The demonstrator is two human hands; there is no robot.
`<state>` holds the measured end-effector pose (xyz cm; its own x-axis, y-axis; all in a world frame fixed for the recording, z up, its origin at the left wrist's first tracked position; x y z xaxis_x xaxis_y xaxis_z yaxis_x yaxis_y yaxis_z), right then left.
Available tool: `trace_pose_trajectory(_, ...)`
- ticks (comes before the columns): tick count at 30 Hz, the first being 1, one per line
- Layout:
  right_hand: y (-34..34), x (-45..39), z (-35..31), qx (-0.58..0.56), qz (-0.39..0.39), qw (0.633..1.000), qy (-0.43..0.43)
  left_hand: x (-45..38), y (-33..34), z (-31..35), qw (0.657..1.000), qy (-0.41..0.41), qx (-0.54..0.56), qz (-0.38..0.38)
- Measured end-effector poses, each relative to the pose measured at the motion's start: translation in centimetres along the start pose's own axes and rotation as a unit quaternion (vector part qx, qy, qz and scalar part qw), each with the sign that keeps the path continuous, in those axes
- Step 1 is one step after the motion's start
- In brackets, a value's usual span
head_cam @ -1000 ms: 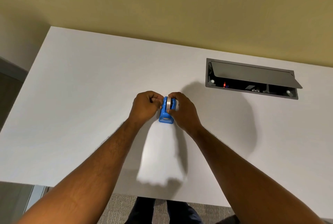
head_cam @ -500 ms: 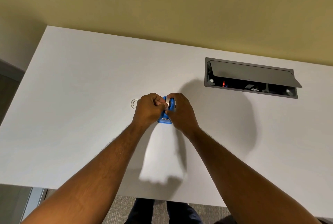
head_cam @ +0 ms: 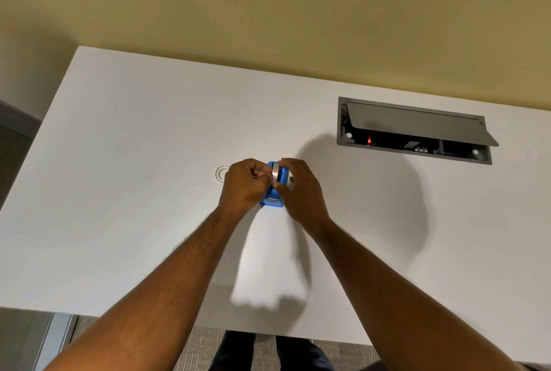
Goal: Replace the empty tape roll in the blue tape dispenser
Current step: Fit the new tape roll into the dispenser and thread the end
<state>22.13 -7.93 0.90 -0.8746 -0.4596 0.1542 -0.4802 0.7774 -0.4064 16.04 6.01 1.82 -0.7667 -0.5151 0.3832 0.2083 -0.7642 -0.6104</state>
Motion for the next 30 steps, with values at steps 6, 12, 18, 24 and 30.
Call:
trace_pose_trajectory(6,0.1,0.0,0.0,0.004,0.005,1.0,-0.002,0.0,-0.1,0.9,1.0,-0.012,-0.017,0.014)
trace_pose_trajectory(12,0.3,-0.2,-0.1,0.019,0.02,0.999,-0.019,-0.1,-0.2,1.5,0.993,0.004,-0.114,0.038)
trace_pose_trajectory(18,0.4,-0.2,0.9,0.026,-0.004,1.0,0.003,0.1,-0.1,2.6,0.979,0.053,-0.192,0.04)
trace_pose_trajectory(24,-0.5,-1.3,0.9,0.057,-0.096,0.994,-0.018,0.2,0.2,3.1,0.965,0.065,-0.254,0.028)
trace_pose_trajectory(30,-0.2,-3.2,-1.5,0.184,-0.245,0.945,-0.116,0.2,0.6,1.5,0.98,0.004,-0.2,-0.017)
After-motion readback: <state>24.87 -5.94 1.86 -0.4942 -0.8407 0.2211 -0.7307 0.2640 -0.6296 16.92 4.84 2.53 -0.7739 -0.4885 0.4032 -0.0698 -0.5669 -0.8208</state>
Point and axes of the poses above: each hand's wrist, its own x-axis away from the middle knuckle, its own y-axis out of the palm, z = x × y, the point moved 8 cm from there along -x, towards the middle knuckle, and after that the axes turned 14 degrees about -x, right-handed, at the moved point
